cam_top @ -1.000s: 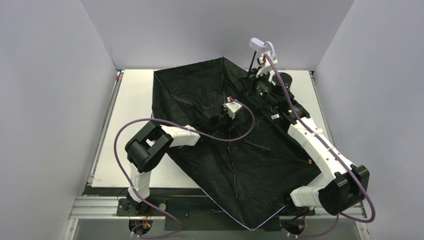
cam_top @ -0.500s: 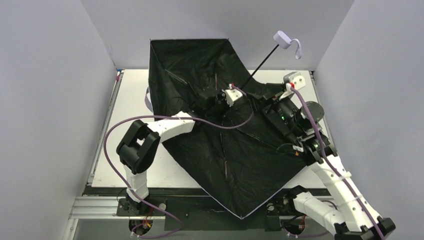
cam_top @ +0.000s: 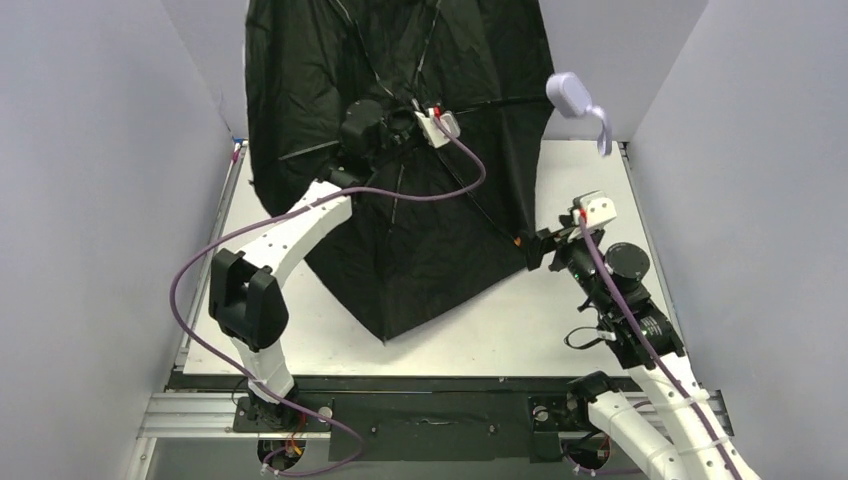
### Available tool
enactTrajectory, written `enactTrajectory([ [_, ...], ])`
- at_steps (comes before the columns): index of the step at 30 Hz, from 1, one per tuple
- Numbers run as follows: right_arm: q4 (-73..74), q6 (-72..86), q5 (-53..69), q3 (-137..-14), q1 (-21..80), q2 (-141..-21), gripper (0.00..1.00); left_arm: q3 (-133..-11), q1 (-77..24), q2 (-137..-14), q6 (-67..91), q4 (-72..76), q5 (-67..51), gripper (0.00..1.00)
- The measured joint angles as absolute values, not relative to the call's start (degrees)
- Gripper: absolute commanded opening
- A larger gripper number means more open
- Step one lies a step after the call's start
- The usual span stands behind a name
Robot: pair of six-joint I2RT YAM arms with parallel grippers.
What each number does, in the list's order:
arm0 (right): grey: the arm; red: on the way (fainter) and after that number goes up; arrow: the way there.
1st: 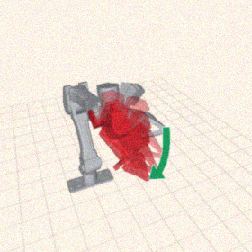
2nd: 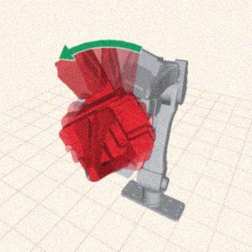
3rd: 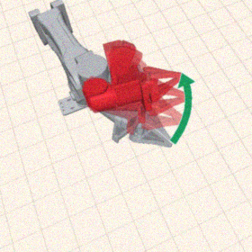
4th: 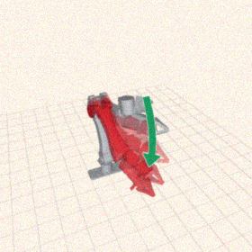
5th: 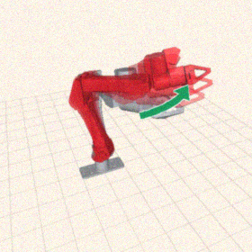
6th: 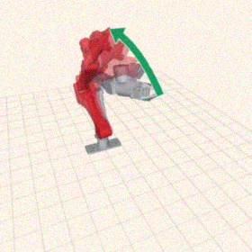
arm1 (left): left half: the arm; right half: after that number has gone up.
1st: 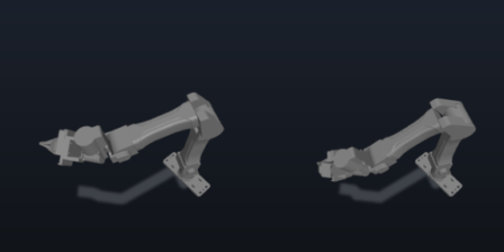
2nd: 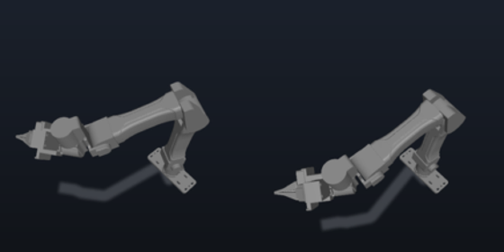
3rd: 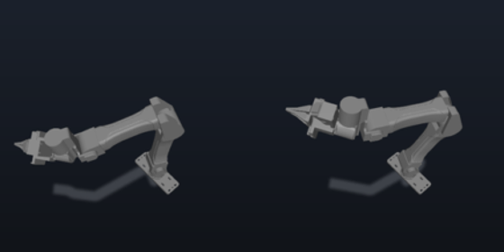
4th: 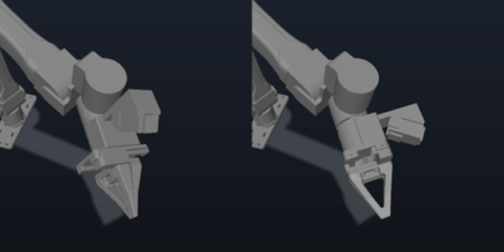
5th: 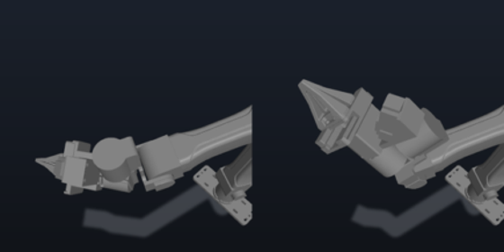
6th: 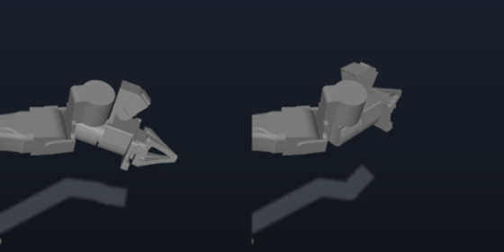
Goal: Open the umbrella
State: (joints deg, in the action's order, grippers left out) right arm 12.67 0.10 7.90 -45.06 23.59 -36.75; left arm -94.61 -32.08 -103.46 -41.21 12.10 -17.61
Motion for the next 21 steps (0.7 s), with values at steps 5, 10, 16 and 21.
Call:
enactTrajectory([
  [5,14.50,7.16,8.58,-46.37,13.08,-40.25,0.79,-97.14,-29.26,-100.25,-54.63,10.96,-20.97,0.00],
  [10,15.68,11.03,14.35,-54.30,10.00,-47.11,0.78,-97.17,-28.03,-96.64,-71.57,7.22,-23.73,0.00],
  [16,17.74,11.79,21.61,-64.01,9.34,-50.98,0.78,-97.14,-26.39,-94.39,-91.85,3.49,-26.35,0.00],
  [21,18.70,14.48,28.64,-70.46,9.30,-54.33,0.77,-97.14,-23.38,-93.65,-102.32,1.34,-27.38,0.00],
])
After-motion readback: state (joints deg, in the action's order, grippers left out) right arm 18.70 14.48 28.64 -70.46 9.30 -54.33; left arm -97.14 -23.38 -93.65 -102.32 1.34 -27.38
